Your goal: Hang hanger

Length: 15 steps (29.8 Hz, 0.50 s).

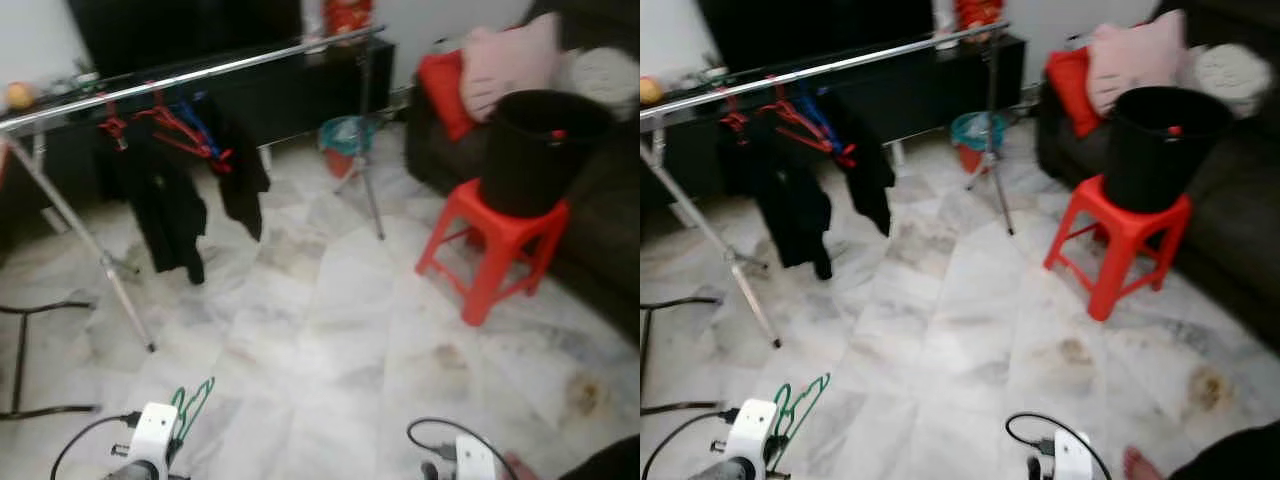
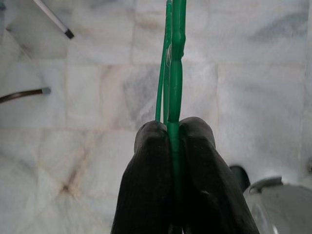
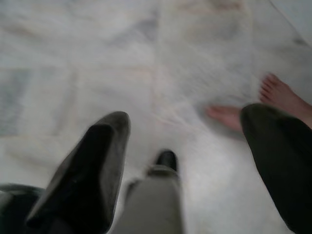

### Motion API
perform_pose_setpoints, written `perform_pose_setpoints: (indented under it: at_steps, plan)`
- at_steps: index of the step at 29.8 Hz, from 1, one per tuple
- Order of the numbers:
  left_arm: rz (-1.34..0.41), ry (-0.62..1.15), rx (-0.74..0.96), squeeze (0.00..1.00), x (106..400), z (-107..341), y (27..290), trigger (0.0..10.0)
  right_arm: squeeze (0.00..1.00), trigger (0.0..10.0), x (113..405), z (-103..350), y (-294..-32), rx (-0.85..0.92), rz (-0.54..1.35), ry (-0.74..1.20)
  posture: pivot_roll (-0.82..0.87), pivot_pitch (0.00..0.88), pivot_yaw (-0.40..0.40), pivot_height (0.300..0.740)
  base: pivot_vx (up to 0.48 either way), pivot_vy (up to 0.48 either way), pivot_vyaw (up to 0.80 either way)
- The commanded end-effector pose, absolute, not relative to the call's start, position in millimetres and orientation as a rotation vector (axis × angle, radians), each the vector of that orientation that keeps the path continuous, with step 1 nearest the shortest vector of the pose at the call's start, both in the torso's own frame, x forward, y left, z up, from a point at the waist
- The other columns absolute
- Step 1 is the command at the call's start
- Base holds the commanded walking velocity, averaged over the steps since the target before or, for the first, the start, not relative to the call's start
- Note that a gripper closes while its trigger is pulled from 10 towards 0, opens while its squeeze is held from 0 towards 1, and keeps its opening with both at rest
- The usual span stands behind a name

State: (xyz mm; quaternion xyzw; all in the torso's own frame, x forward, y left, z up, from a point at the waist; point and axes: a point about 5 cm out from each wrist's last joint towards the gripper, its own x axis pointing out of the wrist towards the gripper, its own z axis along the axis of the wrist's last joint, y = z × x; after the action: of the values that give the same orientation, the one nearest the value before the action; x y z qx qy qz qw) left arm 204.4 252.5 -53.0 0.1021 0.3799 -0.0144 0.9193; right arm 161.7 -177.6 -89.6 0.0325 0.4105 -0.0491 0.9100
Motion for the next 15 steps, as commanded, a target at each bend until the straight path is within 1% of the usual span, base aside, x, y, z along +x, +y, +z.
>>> perform_pose_setpoints:
  at_steps: [1, 3, 7, 8, 10, 11, 12, 13, 14, 15]
  plan:
    - [-0.027, 0.807, 0.224, 0.0, 197.9, -56.2, 255.5, 10.0, 0.0, 10.0, 165.7, -87.8, -174.4, 0.066, -0.085, 0.829, 0.09, 0.017, 0.07, 0.74, 0.0, 0.0, 0.0]
    - [-0.027, 0.804, 0.223, 0.0, 198.7, -55.8, 255.1, 10.0, 0.0, 10.0, 168.7, -86.3, -174.1, 0.065, -0.079, 0.817, 0.09, 0.017, 0.07, 0.74, 0.0, 0.0, 0.0]
    - [-0.071, 0.767, 0.244, 0.0, 207.4, -51.1, 250.8, 10.0, 0.0, 10.0, 187.8, -75.9, -174.8, 0.021, -0.022, 0.743, 0.09, 0.018, 0.07, 0.74, 0.0, 0.0, 0.0]
    - [-0.125, 0.735, 0.279, 0.0, 215.0, -46.4, 247.3, 10.0, 0.0, 10.0, 205.0, -64.5, -178.6, -0.068, 0.026, 0.665, 0.09, 0.017, 0.07, 0.74, 0.0, 0.0, 0.0]
    - [-0.142, 0.725, 0.291, 0.0, 217.2, -44.9, 246.2, 10.0, 0.0, 10.0, 210.0, -60.8, -179.8, -0.099, 0.042, 0.64, 0.09, 0.017, 0.07, 0.74, 0.0, 0.0, 0.0]
    - [-0.193, 0.712, 0.31, 0.0, 220.1, -43.0, 243.0, 10.0, 0.0, 10.0, 217.4, -54.7, -182.5, -0.115, 0.051, 0.597, 0.09, 0.017, 0.07, 0.74, 0.0, 0.0, 0.0]
    - [-0.347, 0.654, 0.366, 0.0, 227.7, -35.9, 233.8, 10.0, 0.0, 10.0, 233.2, -40.0, -185.8, -0.217, 0.112, 0.495, 0.08, 0.015, 0.072, 0.74, 0.0, 0.0, 0.0]
    - [-0.427, 0.621, 0.409, 0.0, 230.9, -31.6, 230.2, 10.0, 0.0, 10.0, 239.2, -32.9, -185.4, -0.267, 0.166, 0.444, 0.08, 0.015, 0.075, 0.74, 0.0, 0.0, 0.0]
    - [-0.472, 0.601, 0.435, 0.0, 232.4, -29.2, 228.3, 10.0, 0.0, 10.0, 241.7, -29.4, -184.7, -0.296, 0.202, 0.417, 0.08, 0.014, 0.074, 0.74, 0.0, 0.0, 0.0]
    - [-0.542, 0.56, 0.48, 0.0, 237.0, -22.2, 227.3, 10.0, 0.0, 10.0, 246.0, -21.9, -183.0, -0.364, 0.289, 0.357, 0.08, 0.015, 0.074, 0.74, 0.0, 0.0, 0.0]
